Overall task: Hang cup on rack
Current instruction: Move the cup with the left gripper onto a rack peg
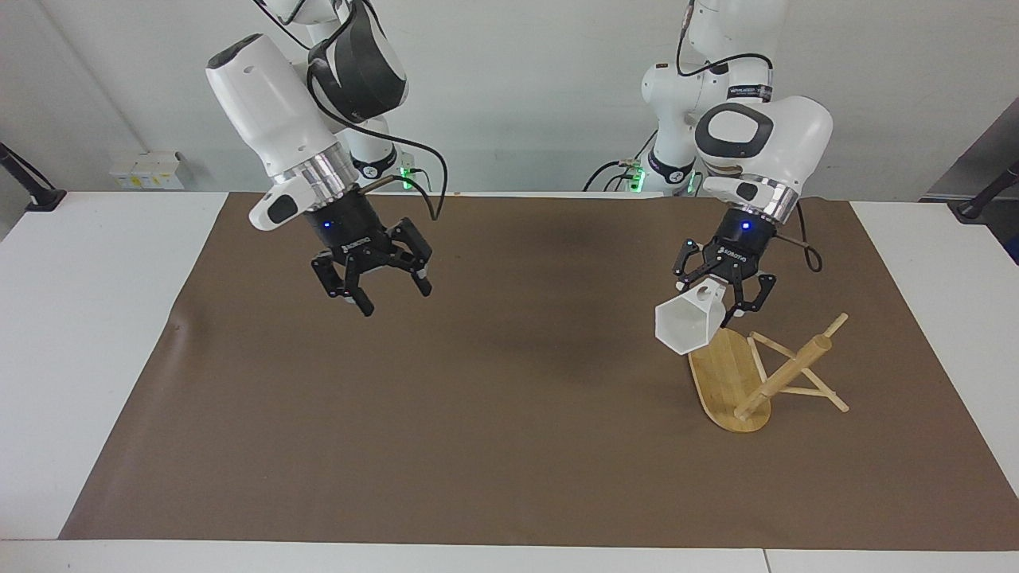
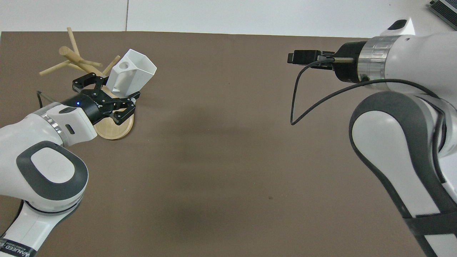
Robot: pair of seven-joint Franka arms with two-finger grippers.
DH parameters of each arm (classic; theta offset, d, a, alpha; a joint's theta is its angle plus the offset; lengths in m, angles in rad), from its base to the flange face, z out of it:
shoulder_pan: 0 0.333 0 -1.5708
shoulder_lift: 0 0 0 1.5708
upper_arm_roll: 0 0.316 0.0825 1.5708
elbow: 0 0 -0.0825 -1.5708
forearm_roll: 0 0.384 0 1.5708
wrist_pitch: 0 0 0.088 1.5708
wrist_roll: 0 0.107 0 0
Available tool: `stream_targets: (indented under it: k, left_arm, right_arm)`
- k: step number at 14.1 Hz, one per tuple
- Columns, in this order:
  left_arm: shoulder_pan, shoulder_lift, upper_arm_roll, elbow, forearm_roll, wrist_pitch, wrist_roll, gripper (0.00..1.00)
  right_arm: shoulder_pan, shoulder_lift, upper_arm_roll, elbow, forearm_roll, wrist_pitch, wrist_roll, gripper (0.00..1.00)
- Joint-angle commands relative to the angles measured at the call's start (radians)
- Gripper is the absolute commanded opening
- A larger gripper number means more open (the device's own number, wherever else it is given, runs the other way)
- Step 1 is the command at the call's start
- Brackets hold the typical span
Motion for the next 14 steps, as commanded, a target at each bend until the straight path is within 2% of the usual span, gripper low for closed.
stream_targets:
  k: [1,2,4,8,10,14]
  left_arm:
    - [-0.045,0.034,0.008,-0.006,0.014,0.076,-0.104,0.0]
    - [-0.045,0.038,0.01,-0.003,0.014,0.077,-0.142,0.0]
    - [-0.043,0.064,0.01,0.005,0.014,0.106,-0.218,0.0]
    - [-0.033,0.092,0.013,0.026,0.014,0.113,-0.219,0.0]
    - [-0.03,0.097,0.016,0.036,0.014,0.113,-0.218,0.0]
    - [-0.011,0.1,0.019,0.053,0.014,0.105,-0.221,0.0]
  right_arm:
    - [-0.047,-0.034,0.008,-0.005,-0.22,-0.11,-0.009,1.0]
    - [-0.061,-0.04,0.008,-0.007,-0.274,-0.153,-0.009,1.0]
    - [-0.096,-0.048,0.008,-0.01,-0.296,-0.202,-0.006,1.0]
    - [-0.14,-0.054,0.007,-0.018,-0.332,-0.23,-0.006,1.0]
    - [-0.144,-0.058,0.007,-0.018,-0.394,-0.273,-0.006,1.0]
    - [-0.168,-0.075,0.007,-0.005,-0.399,-0.359,0.002,1.0]
